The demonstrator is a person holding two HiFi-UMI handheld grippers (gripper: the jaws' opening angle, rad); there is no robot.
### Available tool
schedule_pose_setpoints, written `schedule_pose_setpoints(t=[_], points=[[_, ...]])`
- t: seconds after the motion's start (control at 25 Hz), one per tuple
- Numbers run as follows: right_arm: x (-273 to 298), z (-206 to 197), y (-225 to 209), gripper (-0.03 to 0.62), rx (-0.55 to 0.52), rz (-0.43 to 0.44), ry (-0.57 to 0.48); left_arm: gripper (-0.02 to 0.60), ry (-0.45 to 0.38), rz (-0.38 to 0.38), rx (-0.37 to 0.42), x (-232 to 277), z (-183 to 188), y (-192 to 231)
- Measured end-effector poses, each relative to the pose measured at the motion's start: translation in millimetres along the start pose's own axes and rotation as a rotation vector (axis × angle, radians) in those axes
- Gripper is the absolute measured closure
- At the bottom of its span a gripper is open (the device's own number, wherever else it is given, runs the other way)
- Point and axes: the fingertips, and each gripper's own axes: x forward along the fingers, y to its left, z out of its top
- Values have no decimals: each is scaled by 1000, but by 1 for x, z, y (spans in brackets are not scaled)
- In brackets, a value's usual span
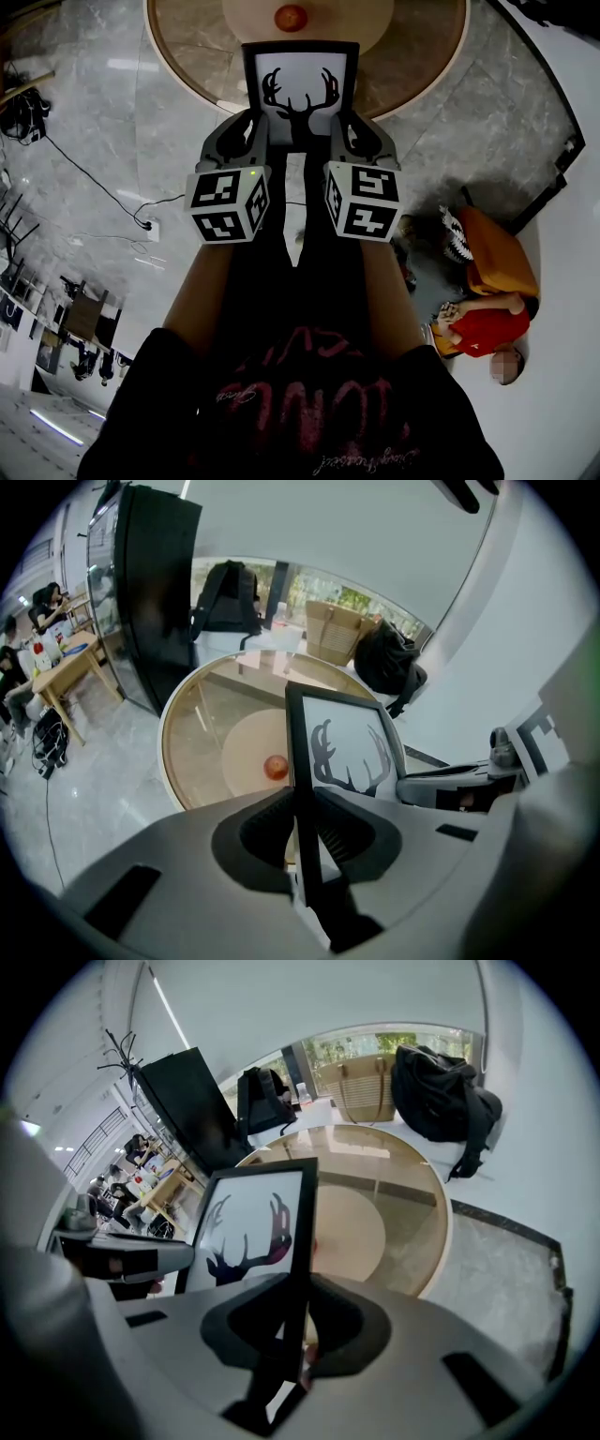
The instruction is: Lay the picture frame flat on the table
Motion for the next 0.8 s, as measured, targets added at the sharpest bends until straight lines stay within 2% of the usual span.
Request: schedule_pose_setpoints(t=[0.8], points=[[56,-37,-5,513,37,12,114,509,93,9,-7,48,-38,25]])
